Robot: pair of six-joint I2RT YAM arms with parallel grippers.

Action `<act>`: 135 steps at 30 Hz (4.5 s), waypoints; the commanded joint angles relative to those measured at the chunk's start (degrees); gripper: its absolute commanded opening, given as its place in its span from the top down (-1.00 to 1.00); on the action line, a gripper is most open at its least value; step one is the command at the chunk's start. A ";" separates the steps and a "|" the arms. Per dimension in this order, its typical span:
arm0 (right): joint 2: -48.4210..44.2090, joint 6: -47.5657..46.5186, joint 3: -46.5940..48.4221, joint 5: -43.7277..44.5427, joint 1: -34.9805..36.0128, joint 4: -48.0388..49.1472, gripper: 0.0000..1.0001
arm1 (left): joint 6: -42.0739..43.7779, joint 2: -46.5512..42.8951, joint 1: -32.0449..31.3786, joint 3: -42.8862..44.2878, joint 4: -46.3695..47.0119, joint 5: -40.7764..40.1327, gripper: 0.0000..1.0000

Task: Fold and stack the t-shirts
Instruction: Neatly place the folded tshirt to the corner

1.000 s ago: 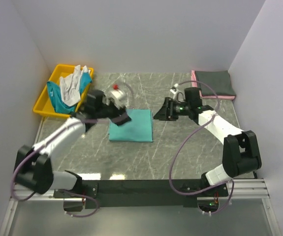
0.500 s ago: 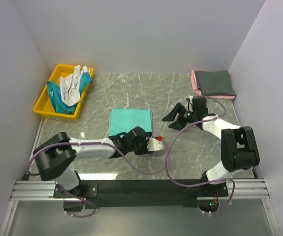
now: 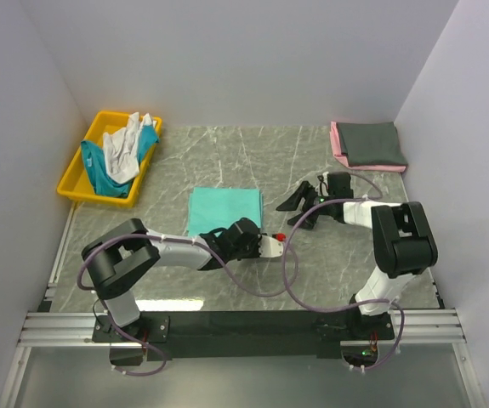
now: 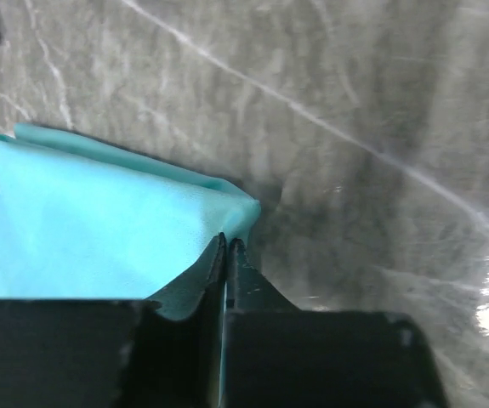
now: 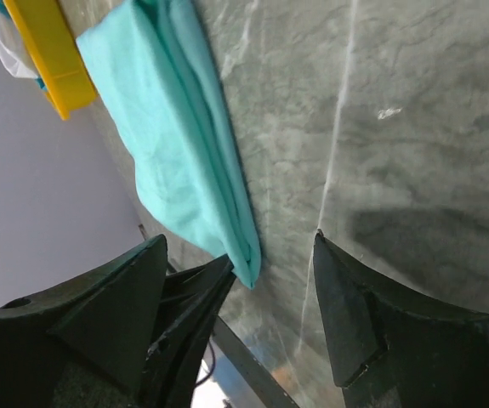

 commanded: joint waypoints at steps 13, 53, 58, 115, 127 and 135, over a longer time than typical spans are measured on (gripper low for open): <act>4.59 21.59 -1.97 0.46 6.19 20.90 -0.74 | -12.29 -7.51 5.59 8.95 -2.10 12.33 0.99; 15.15 13.46 11.82 14.35 12.27 16.52 1.00 | -18.08 -7.14 9.01 11.33 -2.70 17.41 0.39; 11.72 -5.42 19.71 20.49 9.89 0.48 1.00 | -21.43 -17.08 16.48 10.98 -10.78 23.49 -0.05; 26.39 -60.83 87.58 28.78 -14.01 -34.11 1.00 | -24.33 -21.31 31.08 13.17 -28.02 18.92 -0.99; 28.41 -59.68 92.33 28.33 -16.56 -35.08 1.00 | -23.80 -19.99 31.08 13.44 -28.37 18.92 -0.99; 31.21 -63.37 91.72 29.21 -18.32 -33.77 1.00 | -23.45 -18.67 30.99 13.97 -28.82 19.10 -0.99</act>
